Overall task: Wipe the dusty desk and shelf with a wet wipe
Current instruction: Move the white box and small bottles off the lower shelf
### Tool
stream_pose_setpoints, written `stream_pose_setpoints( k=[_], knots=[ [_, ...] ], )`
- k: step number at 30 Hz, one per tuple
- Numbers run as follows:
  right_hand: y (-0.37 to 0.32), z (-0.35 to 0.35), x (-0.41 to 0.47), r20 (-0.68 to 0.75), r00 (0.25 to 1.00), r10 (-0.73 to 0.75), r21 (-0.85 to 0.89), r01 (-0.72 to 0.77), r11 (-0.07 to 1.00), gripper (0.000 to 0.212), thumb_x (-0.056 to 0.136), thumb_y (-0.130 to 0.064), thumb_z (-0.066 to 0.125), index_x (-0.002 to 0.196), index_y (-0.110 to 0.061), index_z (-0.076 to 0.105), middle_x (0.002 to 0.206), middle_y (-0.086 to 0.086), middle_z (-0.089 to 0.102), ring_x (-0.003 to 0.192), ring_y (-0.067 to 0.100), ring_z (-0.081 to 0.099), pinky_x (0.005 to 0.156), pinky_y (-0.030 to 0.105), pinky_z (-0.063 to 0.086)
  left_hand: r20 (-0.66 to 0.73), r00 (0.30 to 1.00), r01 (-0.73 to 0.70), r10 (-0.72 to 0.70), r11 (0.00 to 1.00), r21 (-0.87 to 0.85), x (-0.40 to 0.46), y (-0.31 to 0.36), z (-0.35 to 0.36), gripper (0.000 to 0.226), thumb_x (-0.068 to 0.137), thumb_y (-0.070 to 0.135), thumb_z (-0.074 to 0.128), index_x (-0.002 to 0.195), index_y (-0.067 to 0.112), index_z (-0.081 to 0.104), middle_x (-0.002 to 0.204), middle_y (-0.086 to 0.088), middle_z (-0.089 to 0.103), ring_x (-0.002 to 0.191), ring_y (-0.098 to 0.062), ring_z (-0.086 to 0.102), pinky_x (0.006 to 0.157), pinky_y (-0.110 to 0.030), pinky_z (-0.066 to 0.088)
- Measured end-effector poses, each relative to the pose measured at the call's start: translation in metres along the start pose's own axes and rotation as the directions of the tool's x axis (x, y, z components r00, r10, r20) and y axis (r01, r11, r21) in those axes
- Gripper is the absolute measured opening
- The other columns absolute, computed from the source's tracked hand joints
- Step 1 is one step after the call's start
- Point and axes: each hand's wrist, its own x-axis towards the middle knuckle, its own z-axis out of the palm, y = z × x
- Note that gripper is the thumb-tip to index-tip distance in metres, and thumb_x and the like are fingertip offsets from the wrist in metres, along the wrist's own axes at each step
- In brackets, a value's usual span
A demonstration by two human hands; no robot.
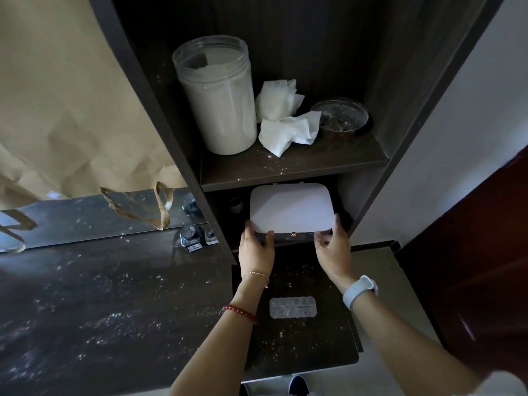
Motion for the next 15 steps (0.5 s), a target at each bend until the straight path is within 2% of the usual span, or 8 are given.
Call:
stream_pose_setpoints(
  k=[4, 7, 10, 12, 15],
  knots=[
    [-0.005, 0.007, -0.020, -0.025, 1.000, -0.012, 0.067, 0.014, 0.998, 0.068, 0.090, -0.011, 0.052, 0.145, -0.012, 0.012, 0.148, 0.014, 0.025, 0.107, 0.020, 0.053, 0.086, 0.026, 0.044, 0.036, 0.992, -0.117, 0.117, 0.993, 0.004, -0.023, -0.009, -0.014, 0.061, 0.088, 0.017, 0.055, 0.140, 0.006, 0.026, 0.143, -0.013, 0.034, 0.131, -0.026, 0.035, 0.104, -0.030, 0.033],
    [-0.009, 0.017, -0.043, -0.106, 0.994, -0.023, 0.078, 0.031, 0.996, 0.067, 0.089, -0.007, 0.052, 0.144, -0.011, 0.015, 0.149, 0.014, 0.021, 0.114, 0.022, 0.049, 0.088, 0.031, 0.047, 0.062, 0.979, -0.193, 0.195, 0.981, -0.027, -0.045, -0.040, -0.030, 0.052, 0.086, 0.014, 0.059, 0.133, 0.008, 0.039, 0.137, -0.009, 0.040, 0.127, -0.022, 0.039, 0.103, -0.036, 0.040],
    [-0.011, 0.044, -0.076, -0.122, 0.990, -0.064, 0.031, 0.069, 0.997, 0.059, 0.088, -0.003, 0.052, 0.140, -0.008, 0.026, 0.141, 0.016, 0.031, 0.110, 0.019, 0.050, 0.093, 0.034, 0.046, 0.076, 0.983, -0.165, 0.165, 0.986, 0.000, -0.052, -0.082, -0.057, 0.042, 0.083, 0.012, 0.062, 0.123, 0.007, 0.050, 0.126, -0.009, 0.049, 0.120, -0.022, 0.046, 0.100, -0.025, 0.036],
    [-0.017, 0.073, -0.101, -0.096, 0.980, -0.171, -0.030, 0.169, 0.985, 0.047, 0.087, -0.002, 0.053, 0.132, -0.006, 0.040, 0.130, 0.015, 0.044, 0.106, 0.019, 0.053, 0.092, 0.035, 0.047, 0.048, 0.991, -0.122, 0.121, 0.992, 0.019, -0.044, -0.110, -0.083, 0.037, 0.081, 0.008, 0.064, 0.117, 0.005, 0.055, 0.118, -0.012, 0.054, 0.114, -0.026, 0.050, 0.095, -0.023, 0.033],
    [-0.037, 0.121, -0.123, 0.077, 0.942, -0.326, -0.139, 0.334, 0.932, 0.034, 0.087, -0.016, 0.044, 0.118, -0.008, 0.055, 0.112, 0.010, 0.059, 0.105, 0.017, 0.055, 0.091, 0.032, 0.047, 0.027, 0.996, -0.083, 0.082, 0.995, 0.054, -0.020, -0.145, -0.122, 0.034, 0.080, 0.006, 0.065, 0.113, 0.003, 0.058, 0.113, -0.015, 0.058, 0.109, -0.031, 0.053, 0.094, -0.027, 0.036]
  ],
)
